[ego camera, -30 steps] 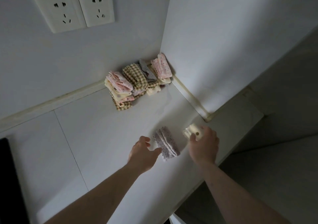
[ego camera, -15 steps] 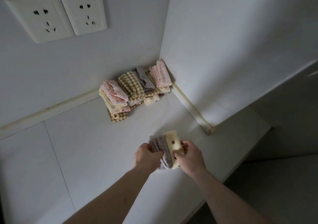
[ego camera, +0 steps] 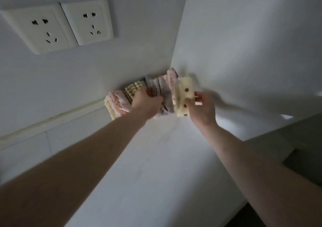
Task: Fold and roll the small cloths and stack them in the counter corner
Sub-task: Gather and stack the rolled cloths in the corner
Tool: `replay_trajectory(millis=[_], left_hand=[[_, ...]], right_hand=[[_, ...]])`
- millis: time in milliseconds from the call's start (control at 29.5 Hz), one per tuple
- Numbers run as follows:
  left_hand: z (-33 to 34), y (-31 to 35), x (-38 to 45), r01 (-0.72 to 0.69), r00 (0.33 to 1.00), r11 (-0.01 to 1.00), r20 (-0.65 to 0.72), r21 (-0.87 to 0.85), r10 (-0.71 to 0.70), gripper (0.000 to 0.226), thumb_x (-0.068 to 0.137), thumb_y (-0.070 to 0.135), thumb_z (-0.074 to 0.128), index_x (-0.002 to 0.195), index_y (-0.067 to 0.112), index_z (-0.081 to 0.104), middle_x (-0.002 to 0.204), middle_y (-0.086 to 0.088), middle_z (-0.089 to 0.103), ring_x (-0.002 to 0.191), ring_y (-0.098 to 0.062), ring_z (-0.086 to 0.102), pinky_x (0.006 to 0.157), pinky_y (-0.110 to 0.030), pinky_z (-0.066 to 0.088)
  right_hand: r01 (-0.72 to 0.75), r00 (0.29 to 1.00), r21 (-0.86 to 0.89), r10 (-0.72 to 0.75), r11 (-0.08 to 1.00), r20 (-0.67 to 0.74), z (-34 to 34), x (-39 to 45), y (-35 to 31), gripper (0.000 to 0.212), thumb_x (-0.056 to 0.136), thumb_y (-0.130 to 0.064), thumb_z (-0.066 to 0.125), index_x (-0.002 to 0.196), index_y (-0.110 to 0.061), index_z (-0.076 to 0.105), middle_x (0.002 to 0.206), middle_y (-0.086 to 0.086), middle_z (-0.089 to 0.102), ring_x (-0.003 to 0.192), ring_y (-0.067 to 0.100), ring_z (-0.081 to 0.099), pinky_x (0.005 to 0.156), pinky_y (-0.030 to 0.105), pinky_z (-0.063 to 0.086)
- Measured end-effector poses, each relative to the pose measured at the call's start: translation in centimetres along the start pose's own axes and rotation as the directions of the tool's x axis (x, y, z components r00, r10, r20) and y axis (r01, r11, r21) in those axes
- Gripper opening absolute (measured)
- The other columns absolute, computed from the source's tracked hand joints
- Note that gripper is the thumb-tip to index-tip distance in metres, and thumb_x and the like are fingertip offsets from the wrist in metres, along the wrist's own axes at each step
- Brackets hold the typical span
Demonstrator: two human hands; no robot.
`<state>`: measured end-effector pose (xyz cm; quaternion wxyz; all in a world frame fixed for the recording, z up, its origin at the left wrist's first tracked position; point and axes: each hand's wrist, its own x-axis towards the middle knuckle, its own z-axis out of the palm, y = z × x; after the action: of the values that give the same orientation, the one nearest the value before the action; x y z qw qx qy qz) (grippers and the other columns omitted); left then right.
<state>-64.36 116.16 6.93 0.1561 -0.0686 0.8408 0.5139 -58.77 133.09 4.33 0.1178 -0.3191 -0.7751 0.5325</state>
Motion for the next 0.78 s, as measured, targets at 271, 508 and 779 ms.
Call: replay_trajectory(millis=[271, 508, 779], left_hand=[[-0.2, 2.8, 6.6, -0.007, 1.0, 0.979, 0.016, 0.203, 0.004, 0.051, 0.092, 0.013, 0.058, 0.136, 0.011, 0.031, 0.12, -0.011, 0.048, 0.123, -0.037, 0.053, 0.093, -0.036, 0.043], [0.4, 0.2, 7.2, -0.355, 0.919, 0.641, 0.129, 0.681, 0.371, 0.075, 0.082, 0.015, 0.068, 0.149, 0.024, 0.035, 0.154, -0.01, 0.027, 0.138, -0.037, 0.032, 0.115, -0.047, 0.033], [0.7, -2.3, 7.3, -0.42, 0.907, 0.552, 0.344, 0.72, 0.243, 0.055, 0.105, 0.038, 0.028, 0.159, 0.03, 0.029, 0.169, 0.004, 0.019, 0.156, -0.024, 0.012, 0.126, -0.046, 0.007]], right_hand=[[0.084, 0.993, -0.102, -0.075, 0.991, 0.091, 4.7, 6.7, -3.7, 0.033, 0.091, -0.01, 0.054, 0.124, -0.016, 0.058, 0.12, 0.007, 0.066, 0.11, 0.03, 0.065, 0.095, 0.037, 0.053], [0.389, 0.911, -0.49, -0.247, 0.78, 0.329, 5.3, 5.6, -2.4, 0.062, 0.087, -0.003, 0.059, 0.147, -0.009, 0.046, 0.146, 0.013, 0.049, 0.138, 0.032, 0.042, 0.108, 0.033, 0.037], [0.424, 0.899, -0.532, -0.27, 0.733, 0.344, 5.4, 5.4, -0.4, 0.055, 0.099, -0.016, 0.051, 0.152, -0.023, 0.043, 0.16, 0.007, 0.035, 0.143, 0.03, 0.039, 0.108, 0.043, 0.044]])
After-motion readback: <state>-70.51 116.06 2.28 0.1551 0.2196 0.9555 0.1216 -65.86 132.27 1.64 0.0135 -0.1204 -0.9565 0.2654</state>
